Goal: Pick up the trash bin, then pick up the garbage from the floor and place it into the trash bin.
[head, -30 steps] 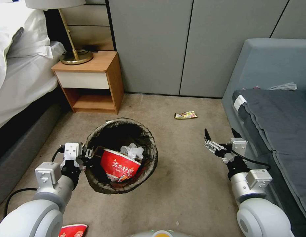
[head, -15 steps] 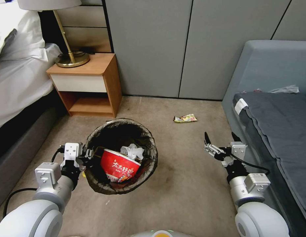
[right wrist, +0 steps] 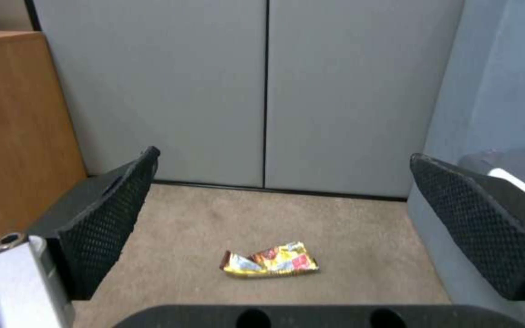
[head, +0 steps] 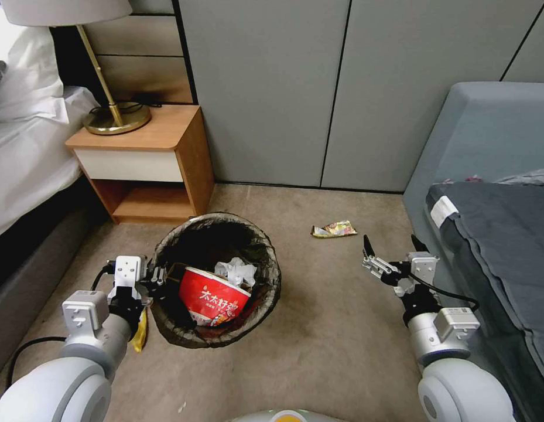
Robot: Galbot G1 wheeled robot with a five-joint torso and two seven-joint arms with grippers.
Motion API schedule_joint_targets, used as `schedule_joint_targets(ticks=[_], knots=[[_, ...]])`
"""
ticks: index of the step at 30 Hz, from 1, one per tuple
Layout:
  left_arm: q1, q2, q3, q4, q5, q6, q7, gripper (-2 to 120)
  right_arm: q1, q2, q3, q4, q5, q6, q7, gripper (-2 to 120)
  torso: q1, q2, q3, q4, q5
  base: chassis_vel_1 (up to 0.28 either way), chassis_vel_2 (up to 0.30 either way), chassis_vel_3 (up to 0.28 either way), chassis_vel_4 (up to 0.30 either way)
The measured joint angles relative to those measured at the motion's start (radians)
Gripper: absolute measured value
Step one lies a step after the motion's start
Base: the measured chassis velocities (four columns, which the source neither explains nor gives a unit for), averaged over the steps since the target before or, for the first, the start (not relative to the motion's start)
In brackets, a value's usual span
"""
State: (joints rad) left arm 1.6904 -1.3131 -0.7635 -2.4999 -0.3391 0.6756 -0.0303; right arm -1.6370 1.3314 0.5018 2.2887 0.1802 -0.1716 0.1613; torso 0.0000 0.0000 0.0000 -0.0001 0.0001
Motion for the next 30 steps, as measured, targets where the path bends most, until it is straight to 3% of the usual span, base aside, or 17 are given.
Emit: schedule_joint_targets(ticks=[30], knots=[[0.002, -0.004, -0.003, 0.0, 0.002, 0.0, -0.001, 1, 0.023, 0.002, -0.02, -0.052, -0.001, 0.008, 0.007, 100, 0.0, 0.0, 0.0, 0.0001, -0.0001, -0.147, 0.143, 0.142, -0.143]])
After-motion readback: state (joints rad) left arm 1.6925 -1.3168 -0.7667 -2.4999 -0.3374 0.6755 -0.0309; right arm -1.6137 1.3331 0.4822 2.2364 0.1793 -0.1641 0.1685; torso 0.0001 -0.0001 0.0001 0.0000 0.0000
